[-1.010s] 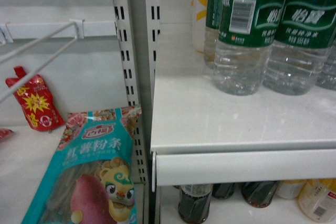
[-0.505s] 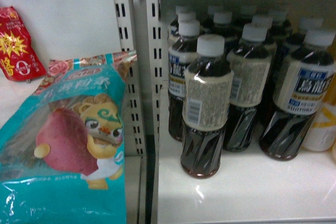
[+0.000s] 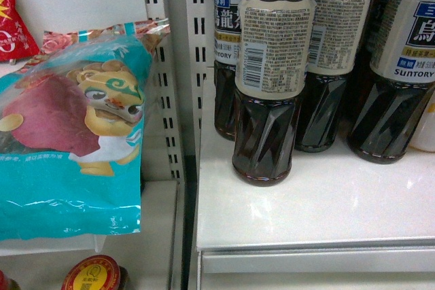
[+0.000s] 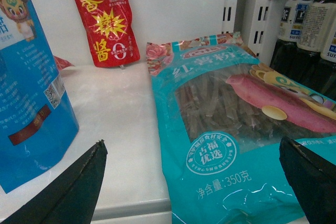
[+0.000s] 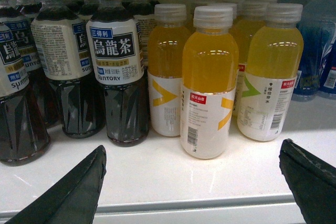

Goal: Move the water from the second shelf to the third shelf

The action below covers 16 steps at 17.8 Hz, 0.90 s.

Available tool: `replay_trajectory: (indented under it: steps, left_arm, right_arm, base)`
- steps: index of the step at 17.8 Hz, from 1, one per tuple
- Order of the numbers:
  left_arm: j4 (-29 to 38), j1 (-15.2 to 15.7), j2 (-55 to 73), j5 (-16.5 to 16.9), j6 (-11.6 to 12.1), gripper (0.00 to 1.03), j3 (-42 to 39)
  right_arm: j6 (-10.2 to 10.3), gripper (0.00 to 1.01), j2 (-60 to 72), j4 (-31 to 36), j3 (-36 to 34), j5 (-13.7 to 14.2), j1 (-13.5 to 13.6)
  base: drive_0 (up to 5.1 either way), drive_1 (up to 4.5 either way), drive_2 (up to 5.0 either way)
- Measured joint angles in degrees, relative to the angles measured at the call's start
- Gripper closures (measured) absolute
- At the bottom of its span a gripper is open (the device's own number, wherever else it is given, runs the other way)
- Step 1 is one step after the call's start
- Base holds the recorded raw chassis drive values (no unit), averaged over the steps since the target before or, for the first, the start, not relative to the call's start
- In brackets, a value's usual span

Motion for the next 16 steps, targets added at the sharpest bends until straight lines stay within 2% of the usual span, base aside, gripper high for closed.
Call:
replay_trajectory:
  steps: [16]
  left_arm:
    - [0.0,0.0,0.0,0.0,0.0,0.05,0.0]
  right_arm:
    - [0.0,0.03,0.0,0.0,0.0,0.0,0.0]
  base:
    - [0.0,0.00,0.0]
